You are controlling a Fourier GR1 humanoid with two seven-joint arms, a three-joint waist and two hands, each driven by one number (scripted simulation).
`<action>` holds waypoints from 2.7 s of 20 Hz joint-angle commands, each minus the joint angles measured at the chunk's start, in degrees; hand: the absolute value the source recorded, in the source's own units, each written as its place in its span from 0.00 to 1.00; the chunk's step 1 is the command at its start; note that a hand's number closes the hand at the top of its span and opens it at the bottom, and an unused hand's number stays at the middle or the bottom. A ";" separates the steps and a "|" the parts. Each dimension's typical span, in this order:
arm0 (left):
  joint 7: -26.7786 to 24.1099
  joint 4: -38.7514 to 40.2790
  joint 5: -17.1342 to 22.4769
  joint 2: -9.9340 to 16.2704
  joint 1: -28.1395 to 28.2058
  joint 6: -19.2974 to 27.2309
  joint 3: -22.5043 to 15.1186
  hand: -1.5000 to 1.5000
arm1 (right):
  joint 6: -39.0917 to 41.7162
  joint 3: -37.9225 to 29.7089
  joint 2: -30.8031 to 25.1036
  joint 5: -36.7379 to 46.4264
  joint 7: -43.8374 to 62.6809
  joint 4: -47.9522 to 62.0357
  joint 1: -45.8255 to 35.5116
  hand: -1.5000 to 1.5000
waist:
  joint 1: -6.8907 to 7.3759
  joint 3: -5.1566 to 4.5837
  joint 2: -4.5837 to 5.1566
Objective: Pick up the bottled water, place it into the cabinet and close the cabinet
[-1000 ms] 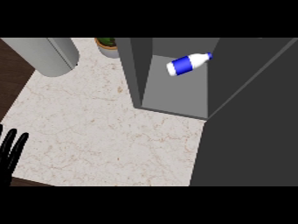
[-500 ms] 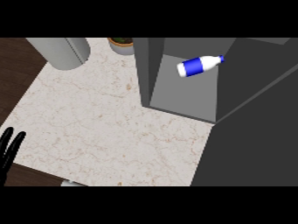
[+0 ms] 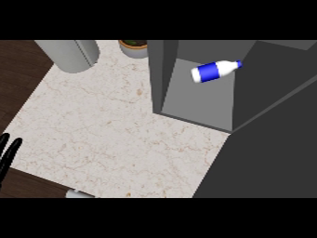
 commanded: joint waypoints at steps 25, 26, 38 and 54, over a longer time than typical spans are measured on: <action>0.57 1.87 2.59 2.37 -1.56 -3.80 3.65 0.00 | -1.65 3.67 6.26 -10.47 7.96 7.93 -7.85 1.00 | 1.75 0.24 2.76; 0.30 1.90 3.06 2.17 -1.58 -3.97 4.00 0.00 | -2.15 2.79 6.79 -10.08 8.40 8.09 -9.00 1.00 | 1.56 0.27 2.39; 1.02 3.69 3.69 2.23 -2.30 -4.82 4.07 0.00 | -5.34 -2.56 12.36 -7.63 22.67 21.00 -30.82 1.00 | 0.32 0.46 1.39; -0.01 7.32 4.81 1.82 -0.85 -6.90 6.05 0.00 | -23.17 -13.92 24.40 -4.25 29.81 52.18 -63.73 1.00 | -2.20 1.20 0.50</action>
